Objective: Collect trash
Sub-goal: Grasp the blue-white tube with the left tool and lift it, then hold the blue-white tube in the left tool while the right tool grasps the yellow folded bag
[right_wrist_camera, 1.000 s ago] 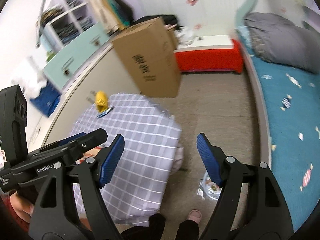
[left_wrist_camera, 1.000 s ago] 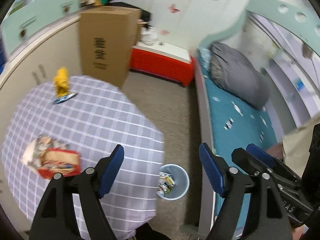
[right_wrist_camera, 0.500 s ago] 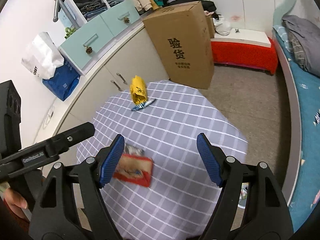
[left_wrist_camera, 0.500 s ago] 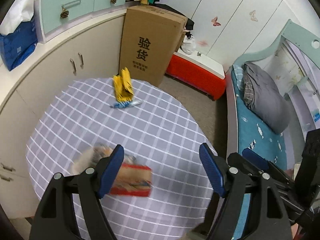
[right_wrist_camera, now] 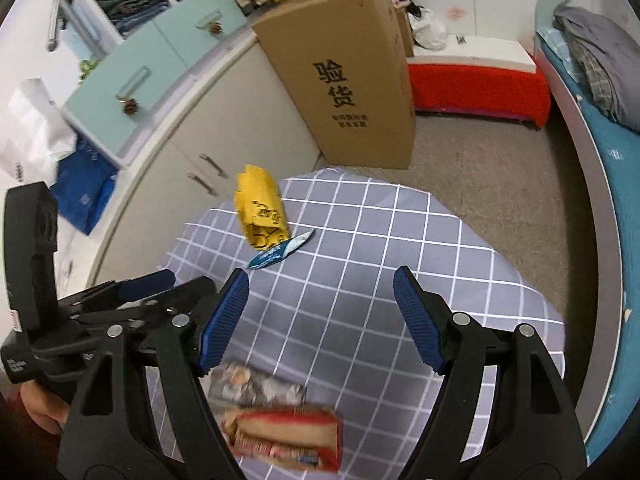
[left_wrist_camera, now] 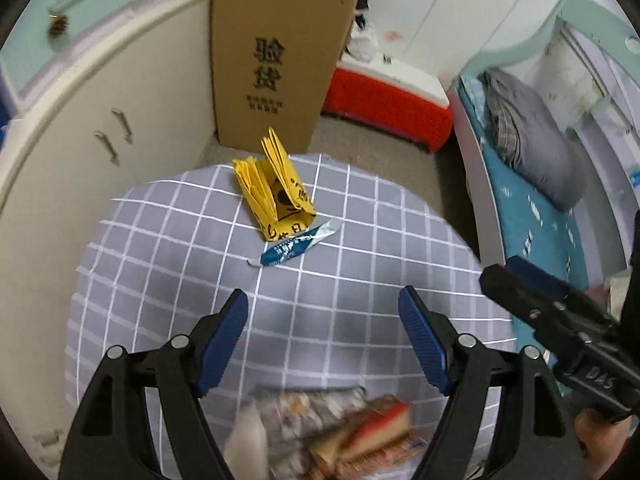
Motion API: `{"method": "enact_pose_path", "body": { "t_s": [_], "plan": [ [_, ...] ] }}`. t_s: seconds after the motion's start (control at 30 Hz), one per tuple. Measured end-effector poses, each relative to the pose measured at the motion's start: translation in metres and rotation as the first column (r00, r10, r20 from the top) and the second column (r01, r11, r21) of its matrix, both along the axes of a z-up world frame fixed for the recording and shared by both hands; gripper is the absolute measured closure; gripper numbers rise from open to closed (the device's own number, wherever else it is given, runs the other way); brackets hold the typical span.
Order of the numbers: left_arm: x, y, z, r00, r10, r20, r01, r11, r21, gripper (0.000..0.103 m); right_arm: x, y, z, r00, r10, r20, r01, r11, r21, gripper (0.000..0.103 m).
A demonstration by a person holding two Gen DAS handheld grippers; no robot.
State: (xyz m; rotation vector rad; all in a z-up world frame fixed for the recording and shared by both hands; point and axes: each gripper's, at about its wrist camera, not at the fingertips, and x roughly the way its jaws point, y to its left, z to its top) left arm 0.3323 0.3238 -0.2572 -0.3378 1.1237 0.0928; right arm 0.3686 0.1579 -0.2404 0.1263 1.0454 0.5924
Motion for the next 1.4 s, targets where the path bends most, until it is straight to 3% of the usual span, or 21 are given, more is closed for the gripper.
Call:
{"method": "enact_pose_path", "body": {
  "t_s": [0.17, 0.43, 0.5, 0.63, 0.73, 0.8, 0.9, 0.97, 1.07, 1.2, 1.4],
  "plan": [
    [0.032, 0.01, -0.046, 0.996, -0.083, -0.034, 0.084, 0.996, 0.026, 0.027, 0.019, 0.013, -0.028, 0.999, -0.048, -0.026, 0.047, 0.999, -0.027, 0.029],
    [0.063, 0.008, -0.087, 0.984, -0.171, -0.05, 0.174, 0.983, 0.064, 0.028, 0.039, 0.016, -0.056, 0.994, -0.105, -0.039, 0.103, 0.993, -0.05, 0.029],
    [0.067, 0.011, -0.095, 0.985, -0.162, -0.059, 0.166, 0.984, 0.064, 0.035, 0.041, 0.017, -0.06, 0.993, -0.112, -0.04, 0.11, 0.993, -0.052, 0.029],
    [0.068, 0.004, -0.096, 0.981, -0.185, -0.064, 0.192, 0.971, 0.145, 0.047, 0.045, 0.017, -0.064, 0.991, -0.124, -0.042, 0.121, 0.991, -0.055, 0.029],
    [0.065, -0.001, -0.097, 0.977, -0.195, -0.084, 0.209, 0.953, 0.221, 0.068, 0.047, 0.016, -0.061, 0.99, -0.137, -0.046, 0.135, 0.99, -0.047, 0.029],
    [0.062, -0.002, -0.094, 0.97, -0.224, -0.091, 0.238, 0.95, 0.201, 0.084, 0.048, 0.017, -0.057, 0.989, -0.139, -0.046, 0.137, 0.99, -0.045, 0.029],
    [0.052, -0.003, -0.092, 0.965, -0.247, -0.085, 0.259, 0.948, 0.183, 0.092, 0.048, 0.02, -0.05, 0.99, -0.136, -0.039, 0.134, 0.99, -0.043, 0.029],
    [0.044, 0.005, -0.087, 0.973, -0.219, -0.065, 0.226, 0.965, 0.131, 0.095, 0.048, 0.022, -0.043, 0.99, -0.137, -0.032, 0.136, 0.99, -0.035, 0.029],
    [0.026, 0.021, -0.067, 0.985, -0.173, 0.018, 0.173, 0.985, 0.007, 0.097, 0.047, 0.026, -0.035, 0.991, -0.133, -0.019, 0.133, 0.991, -0.023, 0.029],
    [0.004, 0.027, -0.039, 0.984, -0.139, 0.109, 0.149, 0.984, -0.095, 0.097, 0.042, 0.032, -0.022, 0.991, -0.133, 0.005, 0.133, 0.991, 0.0, 0.029],
    [-0.021, 0.052, -0.012, 0.982, 0.013, 0.188, 0.009, 0.994, -0.112, 0.098, 0.044, 0.055, -0.023, 0.997, -0.079, 0.0, 0.079, 0.997, -0.009, 0.029]
  ]
}}
